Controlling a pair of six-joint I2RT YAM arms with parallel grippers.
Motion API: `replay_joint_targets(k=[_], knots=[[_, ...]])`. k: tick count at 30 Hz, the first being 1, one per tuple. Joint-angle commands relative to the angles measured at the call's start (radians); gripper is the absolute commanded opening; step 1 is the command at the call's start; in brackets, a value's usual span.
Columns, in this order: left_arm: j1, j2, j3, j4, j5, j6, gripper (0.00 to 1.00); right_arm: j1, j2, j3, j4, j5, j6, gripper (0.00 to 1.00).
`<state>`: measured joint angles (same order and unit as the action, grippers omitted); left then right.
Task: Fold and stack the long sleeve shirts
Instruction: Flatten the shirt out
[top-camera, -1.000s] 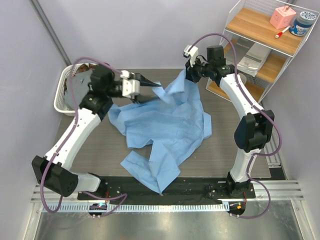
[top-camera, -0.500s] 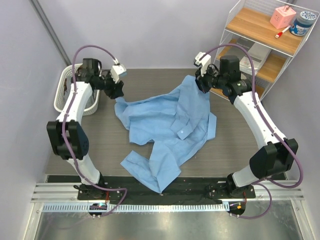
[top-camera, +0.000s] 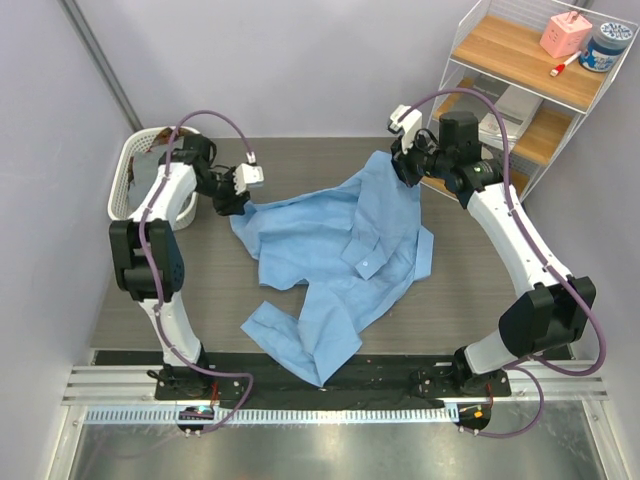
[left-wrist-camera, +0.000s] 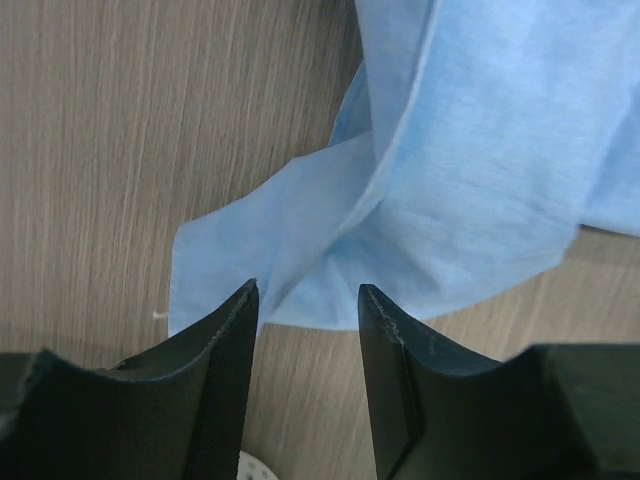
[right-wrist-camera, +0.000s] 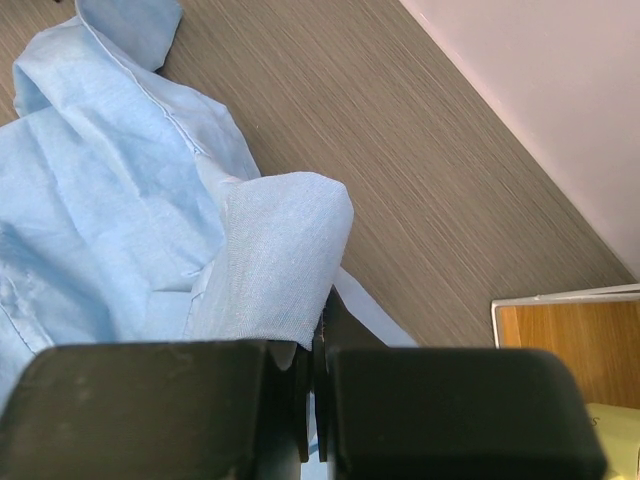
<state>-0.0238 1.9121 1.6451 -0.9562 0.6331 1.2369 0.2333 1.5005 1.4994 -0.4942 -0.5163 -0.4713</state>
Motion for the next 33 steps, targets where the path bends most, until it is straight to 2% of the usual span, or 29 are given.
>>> replay_joint_targets(k=[1, 4, 5, 8, 11, 14, 17, 21, 25, 29, 32, 33], knots=[[0.002, 0.073, 0.021, 0.053, 0.010, 0.082, 0.44, -0.002, -0.013, 0.032, 0.036, 0.001, -0.009, 0.01], [0.002, 0.103, 0.039, 0.098, -0.001, 0.027, 0.38, -0.002, -0.010, 0.036, 0.037, 0.012, -0.013, 0.01], [0.002, 0.104, 0.038, 0.128, -0.021, 0.000, 0.27, -0.002, -0.011, 0.035, 0.039, 0.018, -0.013, 0.01], [0.015, 0.079, 0.062, 0.221, -0.006, -0.164, 0.08, -0.003, -0.008, 0.045, 0.051, 0.065, -0.003, 0.01], [0.019, 0.015, 0.119, 0.267, -0.021, -0.368, 0.00, -0.020, -0.009, 0.083, 0.097, 0.151, 0.054, 0.01], [0.019, -0.070, 0.198, 0.284, -0.061, -0.579, 0.00, -0.046, -0.002, 0.165, 0.156, 0.255, 0.108, 0.01], [0.019, -0.122, 0.315, 0.254, -0.173, -0.738, 0.00, -0.061, 0.004, 0.263, 0.190, 0.336, 0.160, 0.01], [0.019, -0.168, 0.429, 0.178, -0.275, -0.781, 0.00, -0.061, -0.038, 0.311, 0.246, 0.410, 0.177, 0.01], [0.019, -0.294, 0.389, 0.244, -0.303, -0.838, 0.00, -0.061, -0.111, 0.317, 0.287, 0.443, 0.184, 0.01], [0.019, -0.434, 0.371, 0.234, -0.366, -0.855, 0.00, -0.061, -0.207, 0.332, 0.283, 0.440, 0.188, 0.01], [0.019, -0.578, 0.282, 0.255, -0.418, -0.831, 0.00, -0.061, -0.308, 0.332, 0.261, 0.437, 0.183, 0.01], [0.021, -0.629, 0.203, 0.289, -0.424, -0.821, 0.00, -0.061, -0.334, 0.331, 0.255, 0.438, 0.183, 0.01]])
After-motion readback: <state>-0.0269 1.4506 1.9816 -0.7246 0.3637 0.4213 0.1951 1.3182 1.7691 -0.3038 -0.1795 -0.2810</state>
